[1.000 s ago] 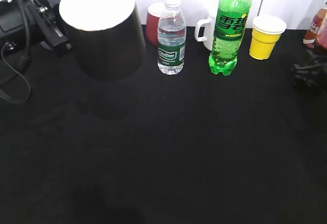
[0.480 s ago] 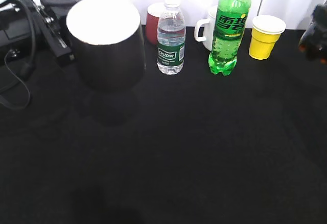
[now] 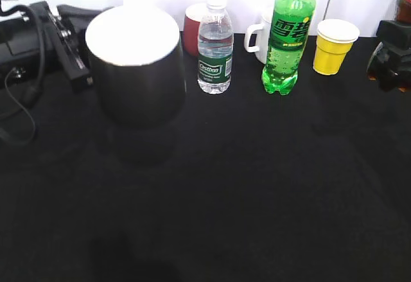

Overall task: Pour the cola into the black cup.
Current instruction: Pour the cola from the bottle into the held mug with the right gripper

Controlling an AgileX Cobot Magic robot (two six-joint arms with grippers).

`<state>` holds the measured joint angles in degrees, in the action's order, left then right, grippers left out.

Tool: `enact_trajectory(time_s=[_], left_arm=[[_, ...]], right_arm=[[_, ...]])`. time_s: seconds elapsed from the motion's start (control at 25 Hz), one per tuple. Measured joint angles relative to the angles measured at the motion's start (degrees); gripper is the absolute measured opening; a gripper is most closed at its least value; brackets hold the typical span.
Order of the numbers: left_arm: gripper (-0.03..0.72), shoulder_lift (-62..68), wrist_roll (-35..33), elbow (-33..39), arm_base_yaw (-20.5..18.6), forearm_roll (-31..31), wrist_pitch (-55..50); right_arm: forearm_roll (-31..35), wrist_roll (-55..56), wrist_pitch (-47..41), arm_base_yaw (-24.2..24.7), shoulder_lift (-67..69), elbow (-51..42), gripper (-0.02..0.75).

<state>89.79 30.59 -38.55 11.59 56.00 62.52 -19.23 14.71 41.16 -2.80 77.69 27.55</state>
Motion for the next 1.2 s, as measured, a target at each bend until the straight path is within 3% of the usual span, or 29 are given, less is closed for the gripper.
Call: enact_trajectory(time_s=[0.28,0.36,0.56,0.68,1.04,1.2], left_arm=[[0.042,0.0,7.1,0.0,0.1,4.6,-1.1],[0.042,1.2,7.5,-0.9,1.7,5.4,-1.8],[0.042,10.2,7.5,-12.0,8.4,4.5,-2.2],[0.042,15.3,8.4,-16.1,11.1,3.4,3.6],[0.042,23.4,12.8,-30.1,17.3,3.7,4.4],[0.042,26.7,15.4,-34.4,20.5,8.9,4.3]], right_arm=[[-5.3,-3.3,-3.9,0.0,-1.7,0.0,0.358],[-6.4,-3.5,-5.9,0.0,-4.4,0.0,0.358],[-12.2,-3.4,-14.9,0.0,-10.9,0.1,0.358],[-16.9,0.5,-17.0,0.0,-11.8,0.1,0.358],[-32.7,9.1,-15.7,0.0,-11.8,0.1,0.358],[-36.6,9.5,-14.3,0.0,-11.8,0.1,0.358]])
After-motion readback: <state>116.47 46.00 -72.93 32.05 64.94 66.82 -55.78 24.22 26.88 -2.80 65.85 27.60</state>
